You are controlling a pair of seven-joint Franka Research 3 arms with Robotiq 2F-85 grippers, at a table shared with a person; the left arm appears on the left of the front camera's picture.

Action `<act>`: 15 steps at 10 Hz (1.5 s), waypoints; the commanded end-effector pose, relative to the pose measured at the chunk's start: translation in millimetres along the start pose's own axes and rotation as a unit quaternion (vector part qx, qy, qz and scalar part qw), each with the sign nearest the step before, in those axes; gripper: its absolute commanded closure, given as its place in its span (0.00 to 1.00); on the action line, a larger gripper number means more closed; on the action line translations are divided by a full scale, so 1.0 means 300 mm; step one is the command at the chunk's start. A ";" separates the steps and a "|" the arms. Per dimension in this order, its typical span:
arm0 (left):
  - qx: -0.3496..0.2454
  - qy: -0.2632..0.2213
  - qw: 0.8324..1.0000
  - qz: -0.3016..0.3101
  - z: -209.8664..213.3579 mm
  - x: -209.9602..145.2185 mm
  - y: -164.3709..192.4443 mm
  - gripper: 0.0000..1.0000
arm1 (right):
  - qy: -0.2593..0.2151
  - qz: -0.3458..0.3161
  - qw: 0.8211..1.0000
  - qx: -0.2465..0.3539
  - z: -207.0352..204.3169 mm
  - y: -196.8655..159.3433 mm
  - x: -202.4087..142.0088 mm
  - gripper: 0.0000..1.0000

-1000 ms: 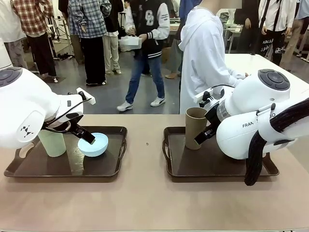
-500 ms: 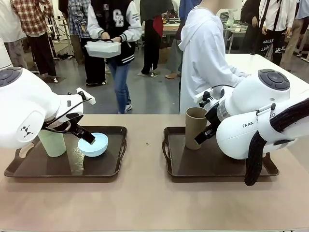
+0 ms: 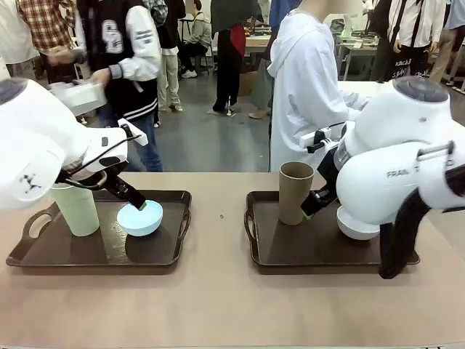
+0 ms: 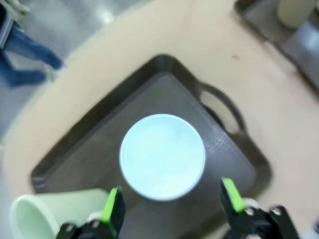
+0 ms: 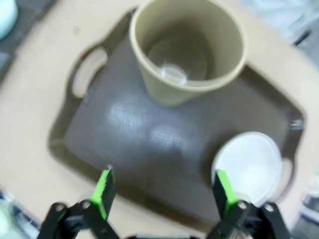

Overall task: Set up a tray with a mat and arrange the tableware.
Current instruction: Pick up the Picnic Bowl and Reusable plastic cup from the Handle tray in front of the human's position and hold them in the air.

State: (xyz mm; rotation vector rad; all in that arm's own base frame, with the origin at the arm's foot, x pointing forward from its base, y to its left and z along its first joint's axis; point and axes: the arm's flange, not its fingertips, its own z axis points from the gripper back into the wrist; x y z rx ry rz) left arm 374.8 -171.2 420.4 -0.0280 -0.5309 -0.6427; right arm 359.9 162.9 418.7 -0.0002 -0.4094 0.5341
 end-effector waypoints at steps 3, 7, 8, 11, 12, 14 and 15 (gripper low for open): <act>-0.059 0.117 0.991 -0.005 0.218 -0.250 -0.112 0.00 | 0.077 -0.011 0.997 0.022 0.227 0.124 -0.365 0.00; -0.062 0.135 0.989 -0.002 0.247 -0.117 -0.089 0.00 | 0.081 -0.043 0.996 -0.005 0.222 0.142 -0.476 0.00; -0.062 0.135 0.989 -0.002 0.247 -0.117 -0.089 0.00 | 0.089 -0.005 0.996 0.024 0.396 0.131 -0.205 0.00; -0.087 0.103 0.990 -0.028 0.249 -0.105 -0.008 0.00 | 0.100 -0.035 0.993 0.057 0.364 0.083 -0.163 0.00; -0.118 0.092 0.988 -0.024 0.254 -0.112 0.052 0.00 | 0.111 -0.070 0.988 0.082 0.350 0.002 -0.162 0.00; -0.205 0.025 0.978 0.015 0.323 -0.156 0.203 0.00 | 0.082 -0.151 0.967 0.188 0.365 -0.187 -0.240 0.00; -0.245 0.000 0.969 0.038 0.360 -0.173 0.259 0.00 | 0.065 -0.187 0.954 0.226 0.360 -0.255 -0.285 0.00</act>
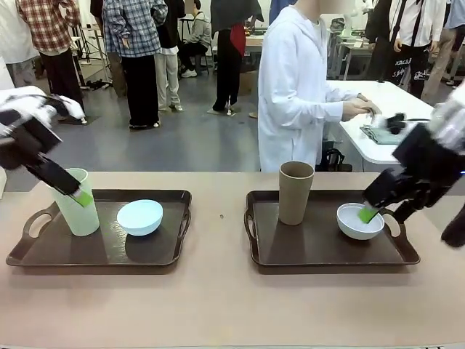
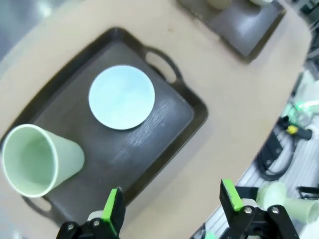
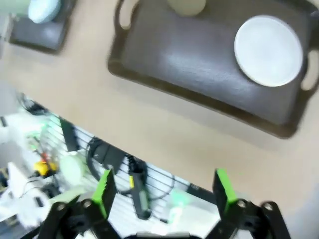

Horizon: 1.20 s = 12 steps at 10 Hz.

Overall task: Set up a tray with a mat and arrange the tableware.
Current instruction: Pick up the Picnic Bowl and Reusable plastic cup from the Handle tray in front of the human's position and hold them in the air.

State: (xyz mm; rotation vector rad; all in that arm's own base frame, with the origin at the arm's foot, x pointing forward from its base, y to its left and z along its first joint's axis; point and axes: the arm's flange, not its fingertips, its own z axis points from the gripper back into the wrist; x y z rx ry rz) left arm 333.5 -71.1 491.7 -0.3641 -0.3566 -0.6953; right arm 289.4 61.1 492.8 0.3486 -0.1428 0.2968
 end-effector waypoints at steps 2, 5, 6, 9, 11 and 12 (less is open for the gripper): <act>-0.149 -0.068 0.987 0.009 0.127 -0.059 0.098 0.00 | -0.056 -0.070 0.987 0.136 0.072 -0.192 -0.087 0.00; -0.212 -0.111 0.969 0.068 0.261 -0.168 0.261 0.00 | -0.133 -0.136 0.956 0.222 0.155 -0.397 -0.237 0.00; -0.216 -0.123 0.963 0.108 0.292 -0.209 0.314 0.00 | -0.156 -0.154 0.944 0.246 0.169 -0.456 -0.284 0.00; -0.230 -0.166 0.936 0.206 0.325 -0.334 0.432 0.00 | -0.195 -0.180 0.919 0.292 0.196 -0.570 -0.386 0.00; -0.248 -0.208 0.918 0.228 0.346 -0.413 0.480 0.00 | -0.212 -0.188 0.907 0.313 0.210 -0.620 -0.430 0.00; -0.251 -0.223 0.911 0.239 0.350 -0.461 0.493 0.00 | -0.218 -0.189 0.902 0.320 0.218 -0.643 -0.456 0.00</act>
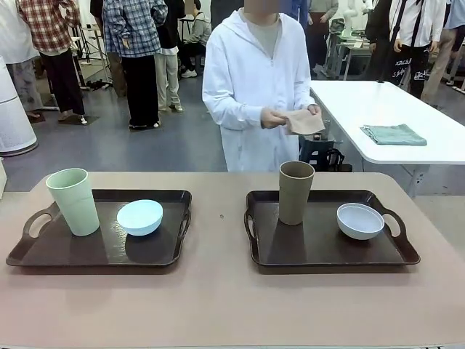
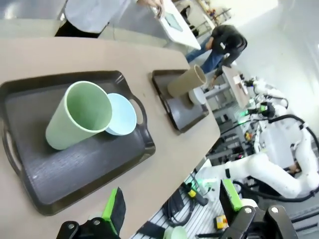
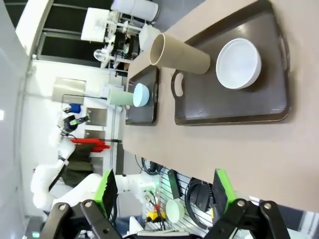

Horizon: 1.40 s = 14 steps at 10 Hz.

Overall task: Set up a tray with a mat and arrange the tableware.
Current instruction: Pick up the Picnic Bowl and Reusable plastic cup from the Handle tray in front of the human's position and hold them in the air.

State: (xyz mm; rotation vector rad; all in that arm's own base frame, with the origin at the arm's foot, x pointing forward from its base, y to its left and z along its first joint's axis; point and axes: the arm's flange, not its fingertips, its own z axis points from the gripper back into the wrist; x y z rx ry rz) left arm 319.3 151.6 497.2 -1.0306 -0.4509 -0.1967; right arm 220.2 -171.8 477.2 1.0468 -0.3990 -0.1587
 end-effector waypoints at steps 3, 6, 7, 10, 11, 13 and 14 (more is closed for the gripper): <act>-0.021 -0.021 0.999 0.015 0.039 -0.075 0.031 0.00 | -0.014 0.008 0.999 0.031 0.042 -0.044 -0.043 0.00; -0.002 0.019 1.000 0.019 0.037 -0.086 0.036 0.00 | -0.002 0.011 1.000 0.017 0.027 -0.023 -0.021 0.00; 0.002 0.029 0.999 0.019 0.035 -0.089 0.042 0.00 | 0.002 0.013 1.000 0.015 0.019 -0.018 -0.014 0.00; -0.001 0.022 0.999 0.031 0.018 -0.086 0.035 0.00 | 0.008 0.004 1.000 0.005 0.011 -0.014 -0.029 0.00; -0.001 0.022 0.999 0.031 0.018 -0.086 0.035 0.00 | 0.008 0.004 1.000 0.005 0.011 -0.014 -0.029 0.00; -0.001 0.022 0.999 0.031 0.018 -0.086 0.035 0.00 | 0.008 0.004 1.000 0.005 0.011 -0.014 -0.029 0.00; -0.001 0.022 0.999 0.031 0.018 -0.086 0.035 0.00 | 0.008 0.004 1.000 0.005 0.011 -0.014 -0.029 0.00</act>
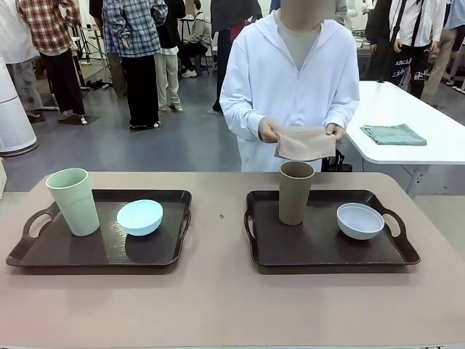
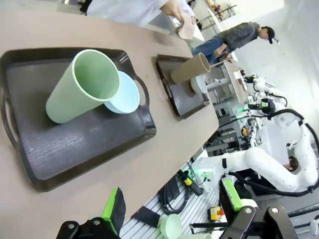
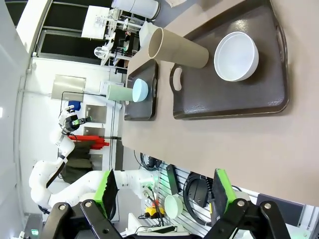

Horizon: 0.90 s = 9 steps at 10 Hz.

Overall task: Set up a tray with a mat and arrange the tableware.
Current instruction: Pick up the Picnic Bowl and Reusable plastic cup from the Handle tray in front of the human's position and hold them in the air.

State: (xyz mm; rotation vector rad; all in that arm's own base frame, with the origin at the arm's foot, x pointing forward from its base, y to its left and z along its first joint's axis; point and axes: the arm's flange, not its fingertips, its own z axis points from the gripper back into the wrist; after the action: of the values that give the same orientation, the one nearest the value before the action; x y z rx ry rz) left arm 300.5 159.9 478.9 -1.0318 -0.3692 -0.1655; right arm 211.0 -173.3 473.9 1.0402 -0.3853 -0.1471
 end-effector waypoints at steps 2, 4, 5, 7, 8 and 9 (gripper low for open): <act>-0.003 -0.004 1.000 -0.001 0.003 -0.004 -0.003 0.00 | 0.000 0.002 1.000 0.008 0.000 -0.004 0.001 0.00; -0.003 -0.004 1.000 -0.001 0.003 -0.004 -0.003 0.00 | 0.000 0.002 1.000 0.008 0.000 -0.004 0.001 0.00; -0.003 -0.004 1.000 -0.001 0.003 -0.004 -0.003 0.00 | 0.000 0.002 1.000 0.008 0.000 -0.004 0.001 0.00; -0.003 -0.004 1.000 -0.001 0.003 -0.004 -0.003 0.00 | 0.000 0.002 1.000 0.008 0.000 -0.004 0.001 0.00; -0.003 -0.004 1.000 -0.001 0.003 -0.004 -0.003 0.00 | 0.000 0.002 1.000 0.008 0.000 -0.004 0.001 0.00; -0.003 -0.004 1.000 -0.001 0.003 -0.004 -0.003 0.00 | 0.000 0.002 1.000 0.008 0.000 -0.004 0.001 0.00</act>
State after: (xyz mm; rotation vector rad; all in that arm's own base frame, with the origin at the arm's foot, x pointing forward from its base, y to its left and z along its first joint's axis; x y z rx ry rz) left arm 300.2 160.4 479.0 -1.0311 -0.3704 -0.1634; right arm 211.0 -173.2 473.3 1.0427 -0.3816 -0.1474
